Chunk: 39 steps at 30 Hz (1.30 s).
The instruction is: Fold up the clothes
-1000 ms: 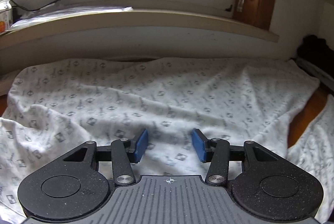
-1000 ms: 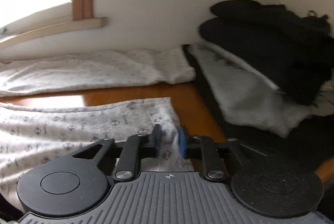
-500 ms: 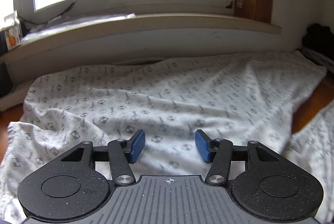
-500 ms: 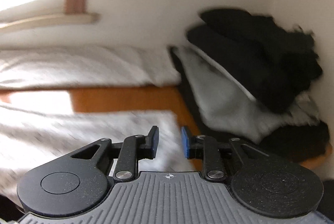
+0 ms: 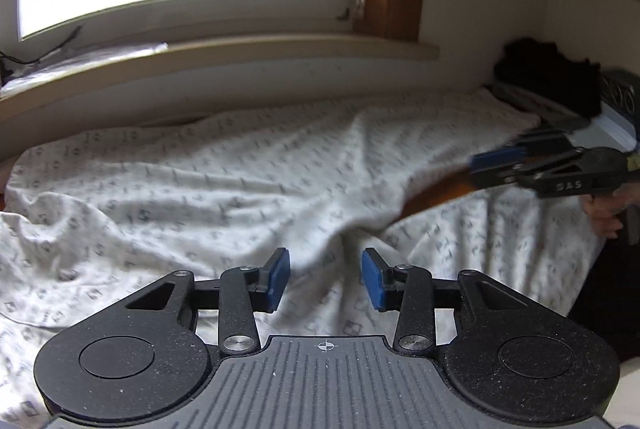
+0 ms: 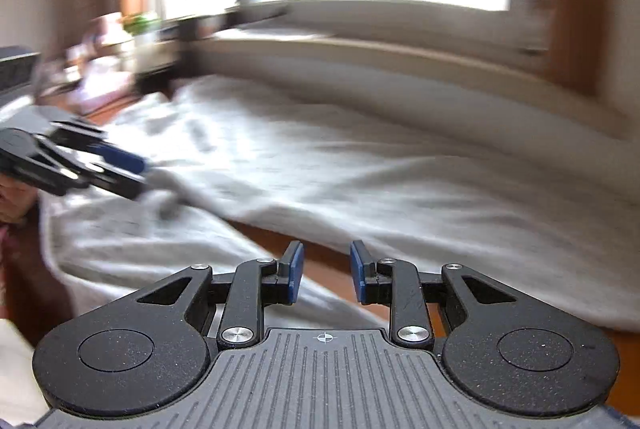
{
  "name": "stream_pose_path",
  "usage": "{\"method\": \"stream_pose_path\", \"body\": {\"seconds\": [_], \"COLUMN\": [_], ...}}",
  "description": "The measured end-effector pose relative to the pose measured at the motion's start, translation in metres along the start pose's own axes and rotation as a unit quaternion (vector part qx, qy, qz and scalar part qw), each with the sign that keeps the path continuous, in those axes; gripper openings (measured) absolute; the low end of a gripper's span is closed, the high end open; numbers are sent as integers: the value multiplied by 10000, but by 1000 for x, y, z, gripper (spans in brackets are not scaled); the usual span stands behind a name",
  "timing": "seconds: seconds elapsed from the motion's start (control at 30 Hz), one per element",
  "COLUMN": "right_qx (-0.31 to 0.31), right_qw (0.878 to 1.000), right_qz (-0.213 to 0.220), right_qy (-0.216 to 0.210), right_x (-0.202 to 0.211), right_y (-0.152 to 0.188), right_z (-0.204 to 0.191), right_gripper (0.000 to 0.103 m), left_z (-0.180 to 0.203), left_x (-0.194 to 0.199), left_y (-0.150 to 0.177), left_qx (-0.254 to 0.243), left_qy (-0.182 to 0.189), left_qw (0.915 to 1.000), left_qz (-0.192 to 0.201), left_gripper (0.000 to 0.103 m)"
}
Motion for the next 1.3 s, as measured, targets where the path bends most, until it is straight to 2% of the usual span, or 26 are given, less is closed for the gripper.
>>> {"method": "stream_pose_path", "body": {"seconds": [0.13, 0.2, 0.23, 0.4, 0.6, 0.67, 0.73, 0.8, 0.9, 0.97, 1.07, 1.13, 1.3], "right_qx": [193, 264, 256, 98, 349, 438, 456, 473, 518, 491, 489, 491, 569], "right_qw": [9984, 9975, 9974, 9969, 9957, 9954, 9954, 9952, 9946, 9948, 9946, 9941, 9930], "right_qz": [-319, -409, -415, -366, -448, -417, -381, -326, -285, -238, -162, -183, -386], "right_qy": [-426, -503, -532, -693, -726, -749, -757, -794, -855, -862, -897, -952, -960], "right_x": [-23, -26, -24, -7, -2, 5, 12, 21, 28, 28, 21, 10, -18], "right_y": [4, 6, 6, 10, 23, 27, 30, 32, 34, 29, 17, 11, 9], "right_z": [-36, -41, -43, -35, -37, -37, -35, -34, -34, -35, -44, -51, -66], "right_gripper": [27, 27, 27, 28, 28, 25, 12, 6, 4, 5, 12, 27, 31], "left_z": [-1, -4, -6, -14, -22, -25, -26, -26, -27, -28, -28, -28, -28], "left_x": [-11, -10, -8, 6, 17, 21, 17, 13, 7, 8, 15, 22, 33], "left_y": [6, 8, 8, 4, -2, -4, -1, 3, 8, 8, 1, -7, -23], "left_qx": [-35, -40, -33, 73, 301, 378, 387, 378, 410, 444, 478, 465, 354], "left_qy": [-17, -40, -65, -256, -354, -387, -396, -405, -395, -398, -417, -438, -507], "left_qw": [9999, 9999, 10000, 9994, 9980, 9974, 9976, 9978, 9979, 9976, 9965, 9957, 9945], "left_qz": [-125, -86, -40, 229, 416, 479, 416, 352, 295, 348, 537, 671, 851], "left_gripper": [43, 23, 4, 4, 4, 4, 4, 4, 4, 4, 4, 4, 4]}}
Point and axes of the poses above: each gripper's, at about its wrist camera, not at the fingertips, and x roughly against the way its jaws point, z to its right, y to its underside, the point moved 10 cm from there along -x, roughly the way its jaws point, and after that the axes turned 13 degrees about -x, right-handed, at the moved point
